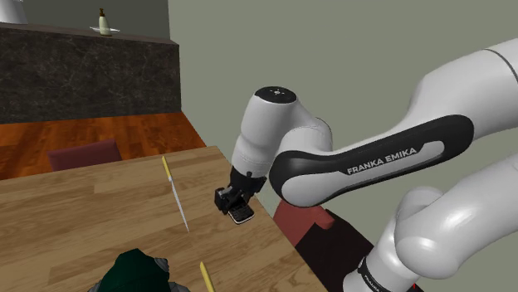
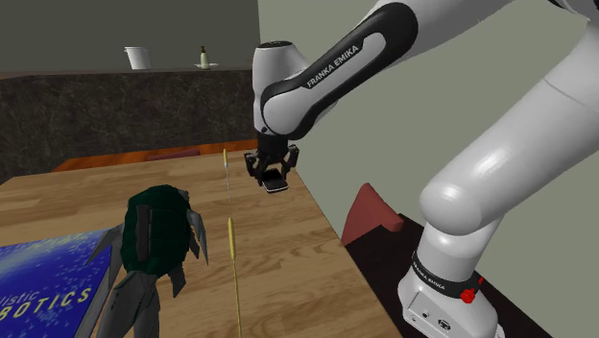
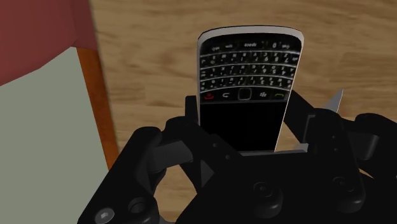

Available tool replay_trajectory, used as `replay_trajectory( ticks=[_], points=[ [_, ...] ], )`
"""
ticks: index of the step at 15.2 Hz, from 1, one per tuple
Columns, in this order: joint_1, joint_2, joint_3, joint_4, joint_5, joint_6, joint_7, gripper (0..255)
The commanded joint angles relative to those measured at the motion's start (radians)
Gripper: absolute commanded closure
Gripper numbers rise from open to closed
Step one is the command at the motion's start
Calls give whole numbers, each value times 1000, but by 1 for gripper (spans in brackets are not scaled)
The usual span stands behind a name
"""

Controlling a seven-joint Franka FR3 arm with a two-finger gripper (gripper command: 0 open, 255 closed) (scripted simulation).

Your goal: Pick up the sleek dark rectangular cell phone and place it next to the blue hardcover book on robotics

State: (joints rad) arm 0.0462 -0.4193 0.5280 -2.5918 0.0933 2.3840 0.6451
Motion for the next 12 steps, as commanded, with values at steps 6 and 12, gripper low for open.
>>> replay_trajectory(
  ticks=[6, 12],
  points=[
    [11, -52, -30, 56, 13, -107, -26, 255],
    [-21, 102, 93, 212, -57, -117, 125, 255]
  ],
)
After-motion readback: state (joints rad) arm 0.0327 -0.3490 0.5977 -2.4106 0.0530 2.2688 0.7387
